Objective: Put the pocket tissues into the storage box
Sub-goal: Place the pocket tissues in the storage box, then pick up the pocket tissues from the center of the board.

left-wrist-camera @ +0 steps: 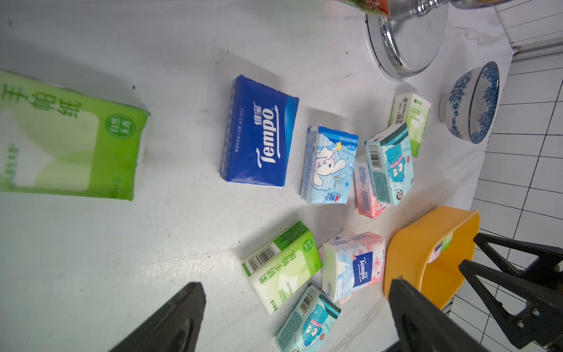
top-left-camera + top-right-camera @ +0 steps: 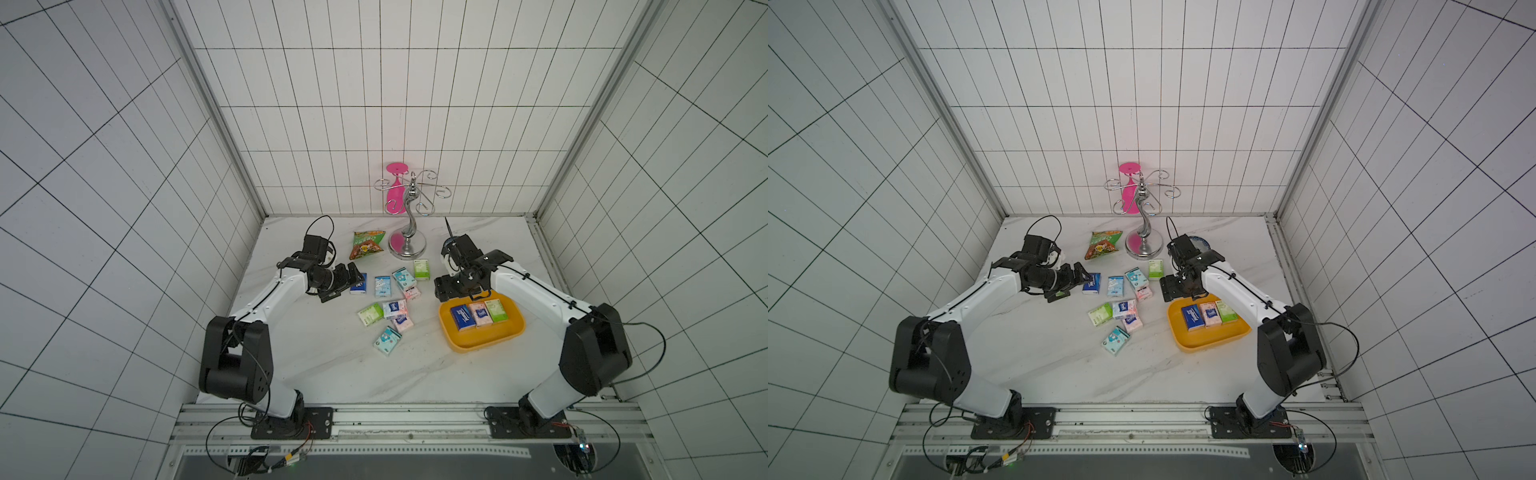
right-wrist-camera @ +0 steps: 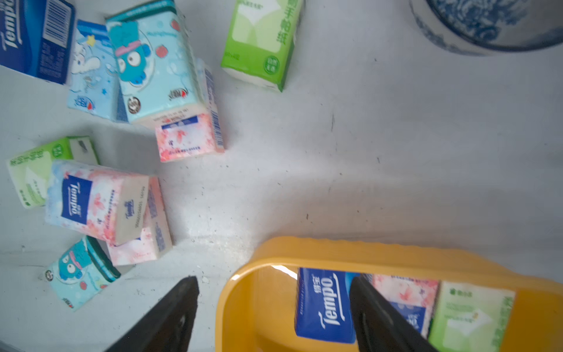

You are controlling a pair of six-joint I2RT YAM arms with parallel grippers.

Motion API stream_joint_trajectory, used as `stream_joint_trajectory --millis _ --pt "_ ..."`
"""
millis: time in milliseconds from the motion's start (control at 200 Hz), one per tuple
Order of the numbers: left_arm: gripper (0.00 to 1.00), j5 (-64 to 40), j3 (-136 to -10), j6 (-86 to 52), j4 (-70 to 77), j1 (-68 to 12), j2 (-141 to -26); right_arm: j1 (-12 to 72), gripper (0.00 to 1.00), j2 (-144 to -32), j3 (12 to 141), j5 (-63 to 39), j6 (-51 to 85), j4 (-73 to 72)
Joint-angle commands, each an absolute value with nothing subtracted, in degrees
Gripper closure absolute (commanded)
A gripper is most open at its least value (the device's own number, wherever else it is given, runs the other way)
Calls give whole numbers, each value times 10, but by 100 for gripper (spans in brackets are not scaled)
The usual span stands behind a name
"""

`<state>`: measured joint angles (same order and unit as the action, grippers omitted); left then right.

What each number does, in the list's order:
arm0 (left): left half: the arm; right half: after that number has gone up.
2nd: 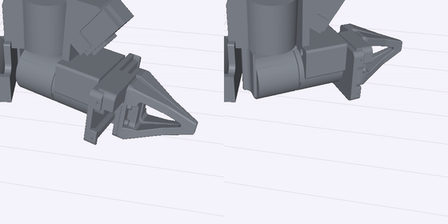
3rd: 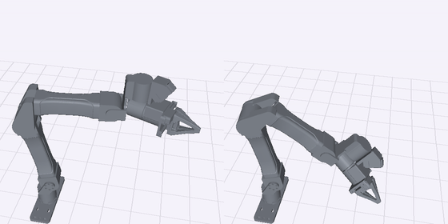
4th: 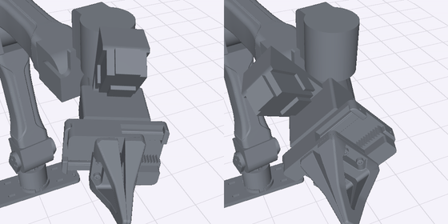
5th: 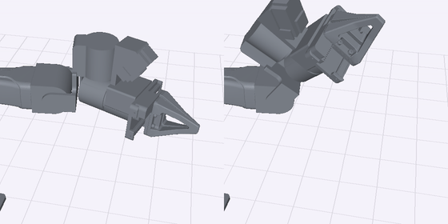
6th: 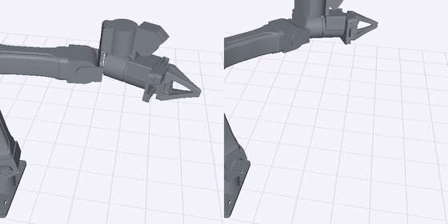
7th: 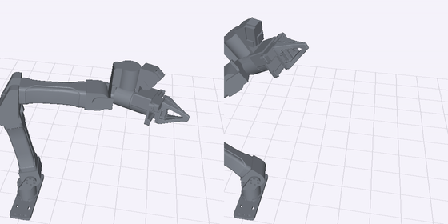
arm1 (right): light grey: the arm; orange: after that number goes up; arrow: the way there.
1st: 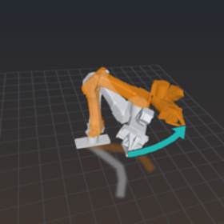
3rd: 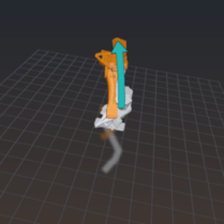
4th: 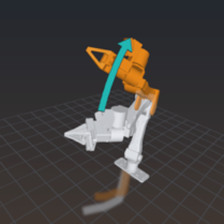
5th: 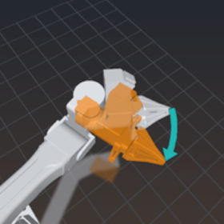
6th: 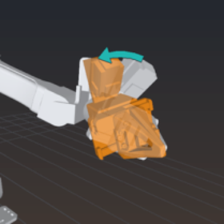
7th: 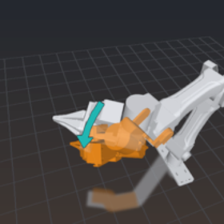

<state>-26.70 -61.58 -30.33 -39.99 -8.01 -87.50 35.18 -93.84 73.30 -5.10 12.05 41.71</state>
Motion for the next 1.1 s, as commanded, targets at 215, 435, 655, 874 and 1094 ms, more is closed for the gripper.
stream_joint_trajectory --millis 215,435,655,874,1094 --pt "2 -285 -555 -335 -364 -7 -839 372 0 -1055 837 -104 98 349" --pt "2 -278 -545 -326 -378 13 -824 385 1 -1138 908 -104 92 359" --pt "2 -278 -549 -318 -388 14 -815 394 2 -1196 974 -105 82 382" --pt "2 -279 -551 -316 -390 14 -814 406 4 -1227 1006 -109 82 397" --pt "3 -280 -552 -316 -392 14 -813 412 11 -1256 1042 -101 79 418"
